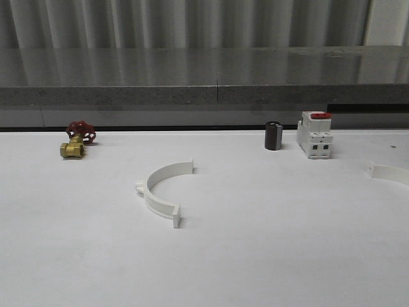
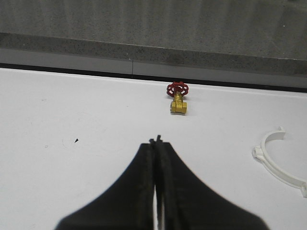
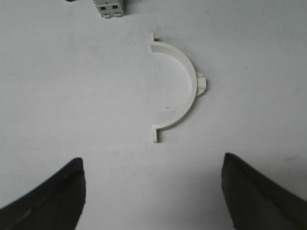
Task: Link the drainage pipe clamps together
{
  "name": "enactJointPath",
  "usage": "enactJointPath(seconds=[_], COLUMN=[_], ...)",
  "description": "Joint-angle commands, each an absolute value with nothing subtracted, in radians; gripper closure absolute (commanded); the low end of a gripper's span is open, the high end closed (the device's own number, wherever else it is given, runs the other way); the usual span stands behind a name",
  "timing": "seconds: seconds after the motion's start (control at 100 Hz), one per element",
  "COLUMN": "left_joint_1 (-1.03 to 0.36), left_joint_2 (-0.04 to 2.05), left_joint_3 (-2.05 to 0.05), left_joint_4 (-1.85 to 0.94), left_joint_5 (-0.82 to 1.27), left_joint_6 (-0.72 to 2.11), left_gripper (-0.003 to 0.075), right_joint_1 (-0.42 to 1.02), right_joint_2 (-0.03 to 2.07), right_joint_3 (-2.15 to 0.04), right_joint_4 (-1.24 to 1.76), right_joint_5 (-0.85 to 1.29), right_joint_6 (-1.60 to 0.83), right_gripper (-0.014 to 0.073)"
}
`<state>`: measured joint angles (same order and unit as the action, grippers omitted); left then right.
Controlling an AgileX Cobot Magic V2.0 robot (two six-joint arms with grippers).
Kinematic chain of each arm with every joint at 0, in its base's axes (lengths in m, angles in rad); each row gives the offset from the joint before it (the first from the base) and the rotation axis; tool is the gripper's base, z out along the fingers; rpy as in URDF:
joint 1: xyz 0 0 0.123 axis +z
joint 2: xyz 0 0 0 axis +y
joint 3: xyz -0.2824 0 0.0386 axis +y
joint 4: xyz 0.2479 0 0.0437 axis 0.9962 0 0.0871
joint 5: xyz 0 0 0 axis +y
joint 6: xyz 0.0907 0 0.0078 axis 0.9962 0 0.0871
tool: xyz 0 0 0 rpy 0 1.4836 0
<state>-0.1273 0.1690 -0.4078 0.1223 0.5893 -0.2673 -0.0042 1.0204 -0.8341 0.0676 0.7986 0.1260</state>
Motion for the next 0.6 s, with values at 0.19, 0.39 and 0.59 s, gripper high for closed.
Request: enactJointPath(seconds=[0.19,0.39,0.59], left_joint_1=[-0.125,-0.125,-0.125], left_joint_2=[0.180,0.180,0.180], left_joint_3=[-0.432,-0.432,-0.432], left_joint_4=[0.121,0.121,0.121], left_joint_5=[0.520,0.520,0.520], left_joint_6=[-0.268,-0.268,-0.268], left_gripper=[0.0740,0.0740,0.0740], right_joint_1=[-0.092,-0.123,-0.125], right_joint_2=[1.338,1.533,1.665], right_joint_3=[-1.038,-1.093,-1.110], right_joint_4=[0.073,0.080,0.080], right_joint_5=[0.749,0.695,0.626], right_joint_6=[0.034,-0.008,-0.018], right_gripper=[-0.0001,-0.0001,-0.0001])
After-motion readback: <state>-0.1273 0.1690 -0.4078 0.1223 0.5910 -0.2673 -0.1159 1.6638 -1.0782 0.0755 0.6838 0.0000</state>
